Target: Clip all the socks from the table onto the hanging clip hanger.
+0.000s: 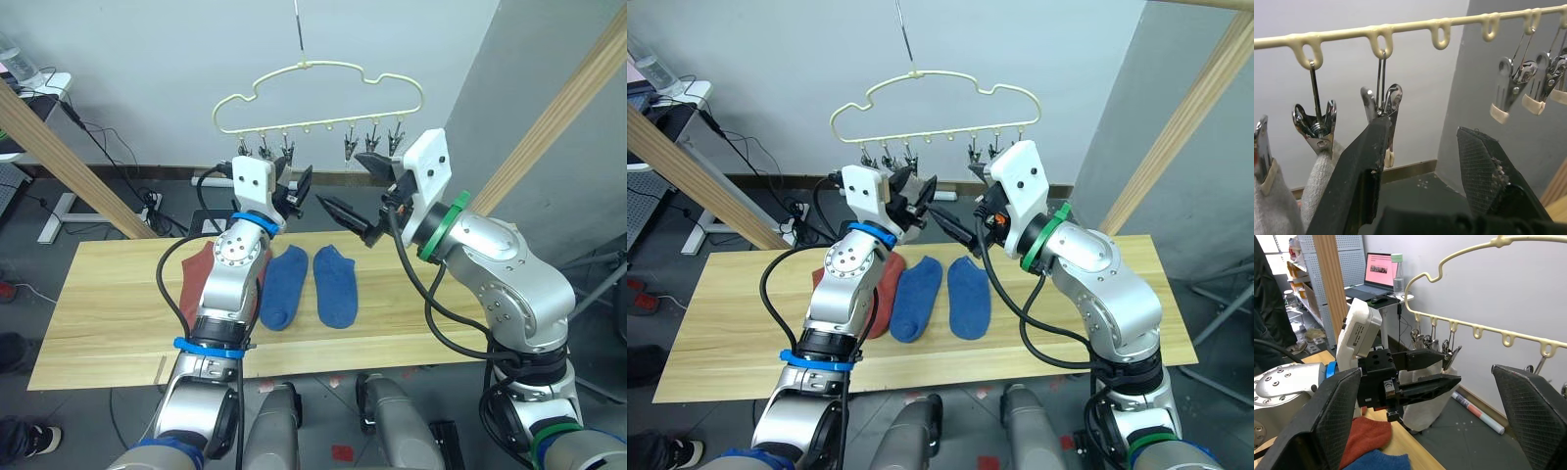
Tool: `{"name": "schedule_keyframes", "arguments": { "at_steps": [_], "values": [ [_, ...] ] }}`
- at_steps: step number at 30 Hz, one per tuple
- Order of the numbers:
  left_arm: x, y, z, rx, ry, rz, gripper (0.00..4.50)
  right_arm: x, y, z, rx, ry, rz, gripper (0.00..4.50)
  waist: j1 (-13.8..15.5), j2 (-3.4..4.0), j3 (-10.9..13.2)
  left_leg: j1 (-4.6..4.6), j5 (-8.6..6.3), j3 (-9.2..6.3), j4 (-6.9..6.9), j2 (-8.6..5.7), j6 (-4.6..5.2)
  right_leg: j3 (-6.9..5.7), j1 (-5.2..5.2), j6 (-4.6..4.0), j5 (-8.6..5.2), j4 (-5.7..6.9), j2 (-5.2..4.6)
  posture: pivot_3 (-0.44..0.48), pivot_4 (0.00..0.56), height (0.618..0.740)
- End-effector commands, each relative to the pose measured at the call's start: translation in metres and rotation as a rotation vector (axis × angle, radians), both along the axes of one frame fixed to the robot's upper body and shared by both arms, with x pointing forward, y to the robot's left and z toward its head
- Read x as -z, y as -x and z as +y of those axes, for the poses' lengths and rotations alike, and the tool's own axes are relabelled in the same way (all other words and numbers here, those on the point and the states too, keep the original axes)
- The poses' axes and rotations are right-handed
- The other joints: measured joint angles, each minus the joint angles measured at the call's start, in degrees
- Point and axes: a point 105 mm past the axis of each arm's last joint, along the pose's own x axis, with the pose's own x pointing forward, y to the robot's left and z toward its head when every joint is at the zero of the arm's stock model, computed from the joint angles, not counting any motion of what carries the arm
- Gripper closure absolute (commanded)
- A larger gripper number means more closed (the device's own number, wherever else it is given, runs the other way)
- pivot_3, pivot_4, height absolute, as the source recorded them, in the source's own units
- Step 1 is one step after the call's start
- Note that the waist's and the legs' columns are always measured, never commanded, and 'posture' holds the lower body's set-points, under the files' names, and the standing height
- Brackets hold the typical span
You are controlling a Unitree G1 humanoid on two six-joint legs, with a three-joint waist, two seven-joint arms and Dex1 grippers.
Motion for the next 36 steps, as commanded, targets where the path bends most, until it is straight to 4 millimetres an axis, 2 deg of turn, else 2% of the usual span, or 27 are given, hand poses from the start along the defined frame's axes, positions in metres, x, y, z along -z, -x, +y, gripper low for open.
{"name": "schedule_keyframes", "arguments": {
  "at_steps": [1, 13, 27, 36],
  "values": [
    [-0.017, 0.001, 0.002, -0.018, 0.011, -0.072, 2.11, -0.011, 0.008, 0.001, -0.016, -0.017, -0.052, 0.00, 0.0, 0.00, 0.0, 0.00, 0.00, 0.01, 0.00, 0.00, 0.00, 0.01, 0.00, 0.00, 0.00, 0.00, 0.00, -0.096, 0.289, 0.740],
    [-0.017, 0.004, 0.007, -0.036, 0.016, -0.080, 2.11, -0.012, 0.008, 0.001, -0.022, -0.015, -0.056, 0.00, 0.0, 0.00, 0.0, 0.00, 0.00, 0.01, 0.00, 0.01, 0.00, 0.02, 0.00, -0.01, 0.01, 0.00, -0.01, -0.095, 0.283, 0.740],
    [-0.023, -0.010, 0.007, -0.017, 0.000, -0.087, 2.11, -0.014, 0.014, 0.004, -0.046, -0.016, -0.063, 0.00, 0.0, 0.00, 0.0, -0.01, 0.00, 0.01, 0.00, -0.03, 0.00, -0.01, 0.00, -0.01, 0.01, -0.01, 0.00, -0.099, 0.274, 0.740],
    [-0.030, -0.012, 0.009, -0.051, 0.008, -0.123, 2.11, -0.011, 0.012, 0.003, -0.035, -0.010, -0.058, 0.00, 0.0, 0.00, 0.0, -0.02, 0.00, 0.01, -0.01, -0.02, 0.00, 0.01, -0.01, -0.04, 0.03, -0.03, -0.01, -0.105, 0.271, 0.740]
  ]
}}
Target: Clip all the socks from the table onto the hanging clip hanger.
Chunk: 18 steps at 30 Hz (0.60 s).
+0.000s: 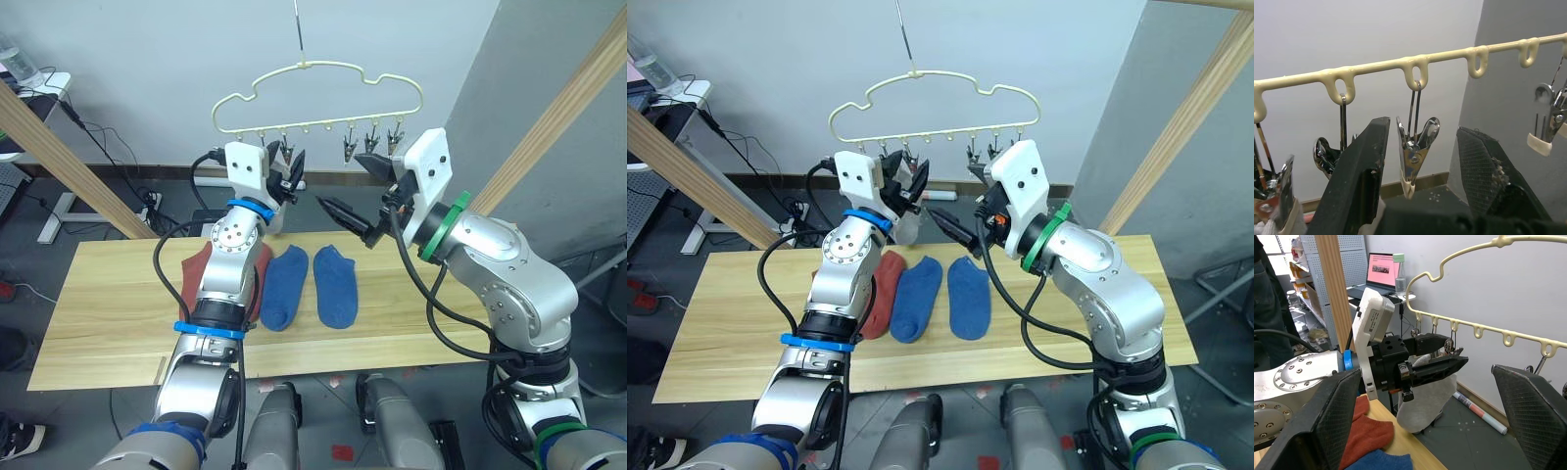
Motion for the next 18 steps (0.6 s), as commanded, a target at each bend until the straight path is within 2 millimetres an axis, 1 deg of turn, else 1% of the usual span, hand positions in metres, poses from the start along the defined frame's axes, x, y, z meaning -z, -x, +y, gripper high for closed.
{"name": "schedule_keyframes", "arguments": {
  "at_steps": [1, 5, 11, 18],
  "values": [
    [-0.0184, 0.0019, 0.0005, -0.020, 0.006, -0.073, 2.11, -0.0107, 0.0103, 0.0020, -0.020, -0.012, -0.061, 0.00, 0.0, 0.00, 0.0, 0.00, 0.00, 0.00, 0.00, 0.00, 0.00, 0.00, 0.00, 0.01, 0.00, 0.00, 0.00, -0.105, 0.274, 0.740],
    [-0.0191, 0.0009, -0.0022, -0.027, 0.010, -0.075, 2.11, -0.0101, 0.0101, 0.0016, -0.018, -0.010, -0.058, 0.00, 0.0, 0.00, 0.0, 0.00, 0.00, 0.00, 0.01, 0.00, 0.00, 0.00, 0.00, 0.01, -0.01, 0.01, 0.00, -0.107, 0.277, 0.740],
    [-0.0184, -0.0032, -0.0004, -0.064, 0.002, -0.067, 2.11, -0.0097, 0.0091, 0.0008, -0.013, -0.011, -0.053, 0.00, 0.0, 0.00, 0.0, 0.00, 0.00, 0.00, 0.00, 0.00, 0.00, 0.00, 0.00, 0.00, 0.00, 0.01, 0.00, -0.110, 0.279, 0.740],
    [-0.0188, -0.0042, -0.0039, -0.042, 0.012, -0.065, 2.11, -0.0079, 0.0083, -0.0001, -0.007, -0.008, -0.048, 0.00, 0.0, 0.00, 0.0, 0.00, 0.00, 0.00, 0.00, 0.00, 0.00, 0.00, 0.00, 0.00, 0.00, 0.01, 0.00, -0.111, 0.281, 0.740]
  ]
}}
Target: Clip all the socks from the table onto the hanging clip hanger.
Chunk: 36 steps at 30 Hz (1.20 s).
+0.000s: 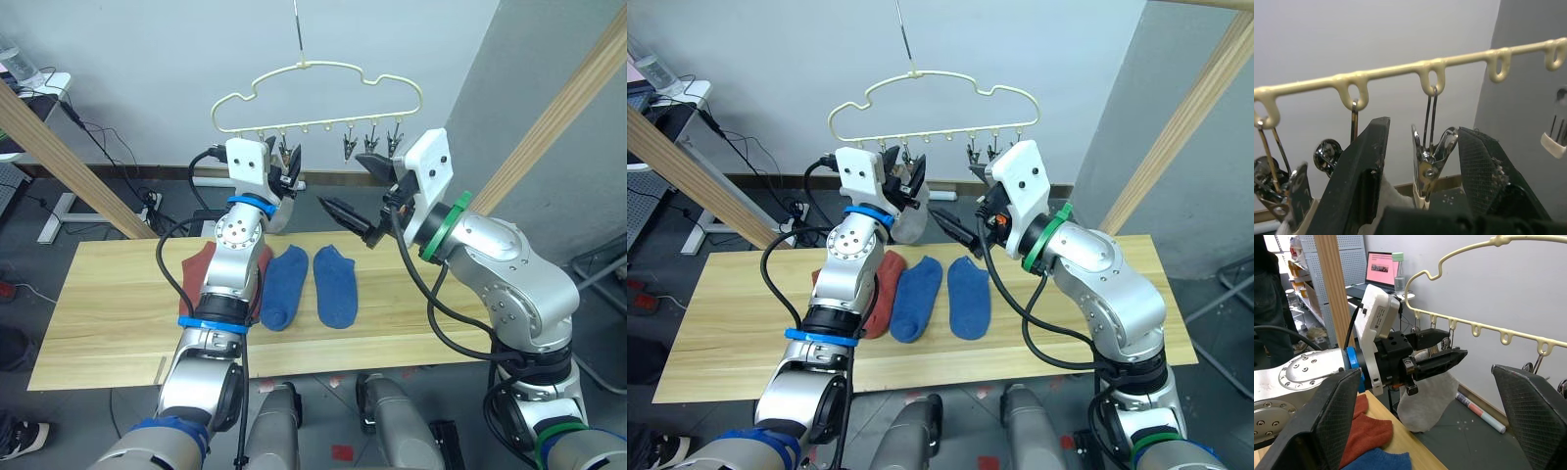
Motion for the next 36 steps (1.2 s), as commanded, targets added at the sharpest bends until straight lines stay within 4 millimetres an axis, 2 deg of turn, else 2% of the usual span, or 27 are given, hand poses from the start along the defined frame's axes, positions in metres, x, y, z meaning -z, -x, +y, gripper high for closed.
{"name": "schedule_keyframes", "arguments": {
  "at_steps": [1, 7, 10, 12, 28, 29, 33, 36],
  "values": [
    [-0.0178, 0.0027, -0.0055, 0.018, 0.010, -0.068, 2.11, -0.0082, 0.0088, 0.0010, -0.012, -0.011, -0.048, 0.00, 0.0, 0.00, 0.0, 0.00, 0.00, 0.00, 0.00, 0.00, 0.00, 0.00, 0.00, 0.00, 0.00, 0.00, 0.00, -0.111, 0.281, 0.740],
    [-0.0177, 0.0024, -0.0059, 0.021, 0.012, -0.068, 2.11, -0.0082, 0.0090, 0.0004, -0.008, -0.013, -0.048, 0.00, 0.0, 0.00, 0.0, 0.00, 0.00, 0.00, 0.00, 0.00, 0.00, 0.00, 0.00, 0.01, 0.00, 0.00, 0.00, -0.116, 0.285, 0.740],
    [-0.0187, 0.0026, -0.0063, 0.024, 0.012, -0.073, 2.65, -0.0074, 0.0091, 0.0002, -0.006, -0.013, -0.046, 0.00, 0.0, 0.00, 0.0, 0.00, 0.00, 0.00, 0.00, 0.00, 0.00, 0.00, 0.00, 0.00, 0.00, 0.00, 0.00, -0.116, 0.286, 0.740],
    [-0.0192, 0.0021, -0.0059, 0.020, 0.009, -0.075, 3.18, -0.0069, 0.0088, 0.0005, -0.006, -0.012, -0.044, 0.00, 0.0, 0.00, 0.0, 0.00, 0.00, 0.00, 0.00, 0.00, 0.00, 0.00, 0.00, 0.00, 0.00, 0.00, 0.00, -0.116, 0.286, 0.740],
    [-0.0211, 0.0024, -0.0109, 0.026, 0.010, -0.080, 3.18, -0.0067, 0.0094, 0.0012, -0.008, -0.013, -0.039, 0.00, -0.1, 0.00, 0.0, 0.00, 0.00, 0.00, 0.00, 0.00, 0.00, 0.00, 0.00, 0.01, -0.01, 0.00, 0.00, -0.112, 0.292, 0.740],
    [-0.0213, 0.0026, -0.0112, 0.028, 0.010, -0.081, 3.52, -0.0066, 0.0095, 0.0013, -0.008, -0.013, -0.039, 0.00, -0.1, 0.00, 0.0, 0.00, 0.00, 0.00, 0.00, 0.00, 0.00, 0.01, 0.00, 0.01, -0.01, 0.00, 0.00, -0.111, 0.292, 0.740],
    [-0.0215, 0.0028, -0.0114, 0.030, 0.013, -0.082, 4.22, -0.0062, 0.0095, 0.0014, -0.009, -0.013, -0.037, 0.00, -0.1, 0.00, 0.0, 0.00, 0.00, 0.00, 0.00, 0.00, 0.00, 0.00, 0.00, 0.01, -0.01, 0.01, 0.00, -0.111, 0.293, 0.740],
    [-0.0208, 0.0029, -0.0115, 0.033, 0.011, -0.078, 4.36, -0.0051, 0.0096, 0.0016, -0.010, -0.010, -0.036, 0.00, 0.0, 0.00, 0.0, 0.00, 0.00, 0.00, 0.00, 0.00, 0.00, 0.01, 0.00, 0.01, -0.01, 0.01, 0.00, -0.111, 0.291, 0.740]
  ]
}}
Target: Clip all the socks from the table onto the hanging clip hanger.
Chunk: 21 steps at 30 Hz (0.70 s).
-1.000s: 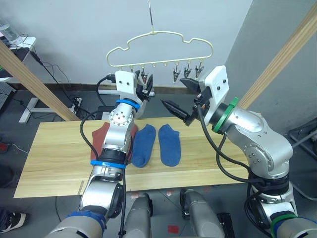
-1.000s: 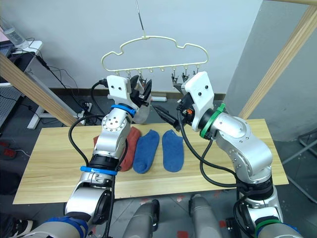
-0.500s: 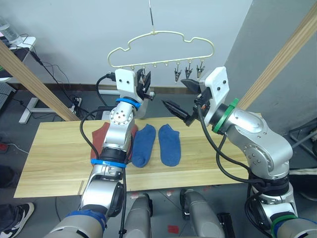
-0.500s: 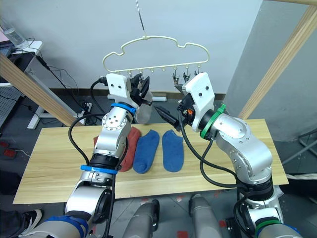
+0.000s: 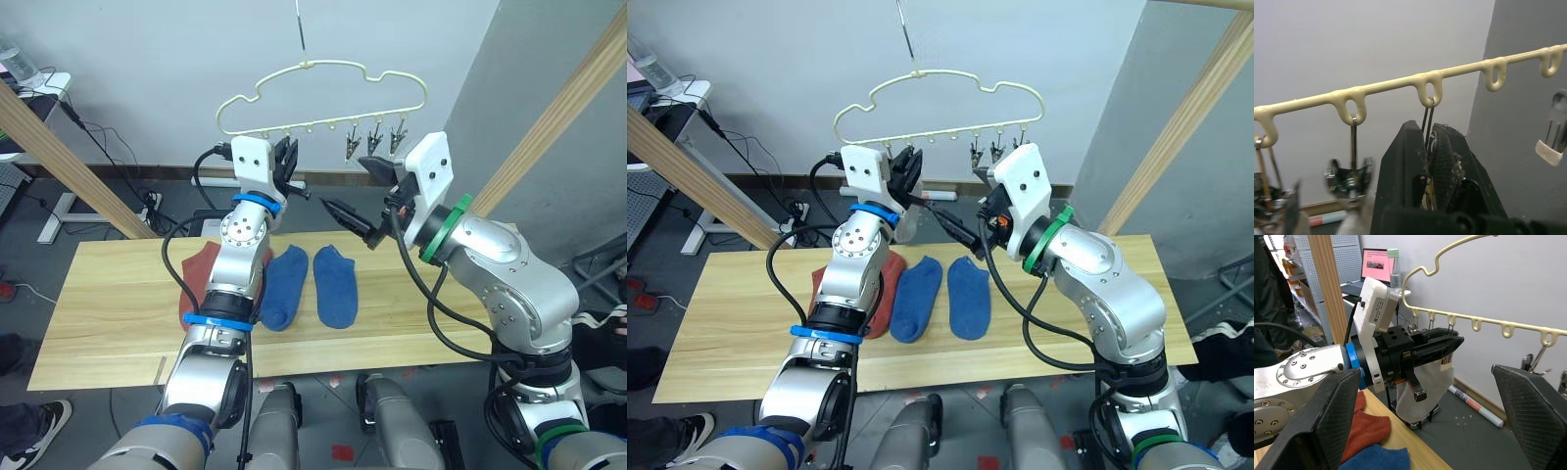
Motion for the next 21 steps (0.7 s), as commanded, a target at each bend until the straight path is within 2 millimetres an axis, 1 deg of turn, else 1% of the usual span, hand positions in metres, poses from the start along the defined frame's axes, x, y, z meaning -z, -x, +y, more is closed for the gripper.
{"name": "schedule_keyframes", "arguments": {
  "at_steps": [1, 4, 7, 8, 10, 12, 16, 19, 21],
  "values": [
    [-0.015, 0.003, -0.004, 0.012, -0.001, -0.056, 4.36, -0.009, 0.011, 0.004, -0.029, -0.007, -0.051, 0.00, 0.0, 0.00, 0.0, 0.00, 0.00, 0.00, 0.00, 0.00, 0.00, 0.00, 0.00, 0.00, 0.00, 0.00, 0.00, -0.111, 0.291, 0.740],
    [-0.011, 0.006, -0.007, 0.051, -0.012, -0.024, 4.36, -0.005, 0.011, 0.002, -0.025, -0.001, -0.040, 0.00, 0.0, 0.00, 0.0, 0.00, 0.00, 0.00, 0.00, 0.00, 0.00, -0.01, 0.00, 0.00, 0.00, 0.00, 0.00, -0.107, 0.291, 0.740],
    [-0.010, 0.009, -0.005, 0.105, 0.000, 0.044, 4.36, 0.004, 0.008, -0.001, -0.016, 0.017, -0.011, 0.00, 0.0, 0.00, 0.0, 0.00, 0.00, 0.00, 0.00, 0.00, 0.00, 0.00, 0.00, 0.01, 0.00, -0.01, 0.00, -0.099, 0.293, 0.740],
    [-0.010, 0.011, -0.003, 0.129, -0.004, 0.070, 4.36, 0.011, 0.006, -0.002, -0.010, 0.038, 0.009, 0.00, 0.0, 0.00, 0.0, 0.00, 0.00, 0.00, -0.01, 0.00, 0.00, 0.01, 0.00, 0.00, 0.00, 0.00, 0.00, -0.099, 0.293, 0.740],
    [-0.012, 0.017, 0.002, 0.184, -0.014, 0.121, 4.36, 0.033, -0.002, -0.008, 0.019, 0.103, 0.051, 0.00, -0.1, 0.00, 0.0, 0.02, 0.00, 0.00, -0.01, 0.01, 0.00, 0.00, 0.00, 0.03, -0.02, 0.00, 0.01, -0.086, 0.292, 0.740],
    [-0.013, 0.022, 0.004, 0.222, -0.009, 0.168, 4.36, 0.050, -0.006, -0.012, 0.034, 0.157, 0.075, 0.00, -0.1, 0.00, 0.0, 0.03, 0.00, -0.01, -0.01, 0.00, 0.00, -0.01, 0.01, 0.09, -0.06, 0.01, 0.05, -0.080, 0.292, 0.740],
    [-0.014, 0.031, 0.005, 0.289, 0.001, 0.256, 4.36, 0.072, -0.017, -0.019, 0.064, 0.194, 0.130, 0.00, -0.1, 0.00, 0.0, 0.04, 0.00, -0.01, 0.02, 0.02, 0.00, 0.01, 0.01, 0.23, -0.14, 0.04, 0.04, -0.066, 0.291, 0.740],
    [-0.013, 0.040, 0.011, 0.377, 0.020, 0.394, 4.36, 0.096, -0.032, -0.021, 0.080, 0.206, 0.241, 0.00, -0.1, -0.01, 0.0, 0.07, 0.01, 0.00, 0.02, 0.02, -0.01, 0.03, 0.03, 0.24, -0.15, 0.04, 0.06, -0.047, 0.291, 0.740],
    [-0.012, 0.046, 0.013, 0.429, 0.022, 0.472, 4.36, 0.106, -0.041, -0.018, 0.083, 0.201, 0.298, 0.00, -0.3, 0.00, 0.0, 0.11, 0.01, 0.02, 0.01, 0.02, -0.01, 0.04, 0.03, 0.24, -0.15, 0.07, 0.11, -0.043, 0.291, 0.740]
  ]
}}
